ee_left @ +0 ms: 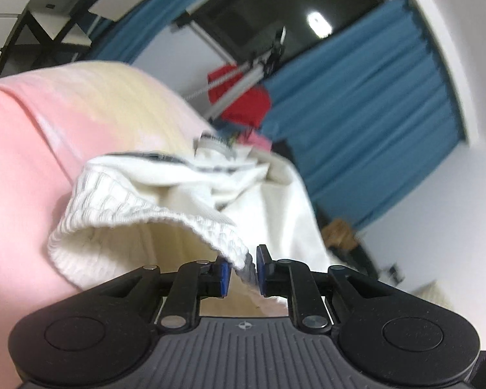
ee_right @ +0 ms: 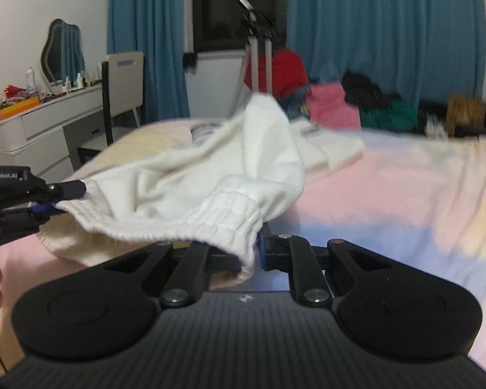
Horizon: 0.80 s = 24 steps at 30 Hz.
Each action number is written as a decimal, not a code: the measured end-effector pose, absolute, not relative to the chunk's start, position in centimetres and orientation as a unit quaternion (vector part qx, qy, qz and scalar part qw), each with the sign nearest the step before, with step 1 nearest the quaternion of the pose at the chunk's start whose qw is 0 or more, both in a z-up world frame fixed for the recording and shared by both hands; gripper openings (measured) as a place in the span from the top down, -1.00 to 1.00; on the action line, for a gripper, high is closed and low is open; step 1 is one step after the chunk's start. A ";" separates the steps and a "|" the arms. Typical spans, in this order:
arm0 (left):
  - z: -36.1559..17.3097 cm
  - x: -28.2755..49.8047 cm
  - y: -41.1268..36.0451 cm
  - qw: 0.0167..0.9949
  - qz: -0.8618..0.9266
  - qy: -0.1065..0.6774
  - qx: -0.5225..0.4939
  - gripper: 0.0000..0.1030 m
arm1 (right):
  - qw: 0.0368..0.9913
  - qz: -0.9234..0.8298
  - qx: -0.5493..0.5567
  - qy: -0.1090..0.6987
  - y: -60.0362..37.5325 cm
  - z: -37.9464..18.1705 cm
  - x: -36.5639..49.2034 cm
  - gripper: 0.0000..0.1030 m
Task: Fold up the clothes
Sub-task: 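Grasp the garment edge with the right gripper while the left gripper holds the cuff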
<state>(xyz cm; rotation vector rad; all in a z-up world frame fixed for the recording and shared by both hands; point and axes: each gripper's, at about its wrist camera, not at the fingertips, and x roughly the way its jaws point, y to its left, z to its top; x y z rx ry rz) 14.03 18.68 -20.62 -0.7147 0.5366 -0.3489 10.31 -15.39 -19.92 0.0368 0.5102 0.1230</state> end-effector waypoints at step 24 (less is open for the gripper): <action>-18.5 10.2 22.0 0.927 0.023 0.233 -0.294 -0.58 | 0.870 0.154 0.306 0.355 -21.6 -23.3 11.1 -0.48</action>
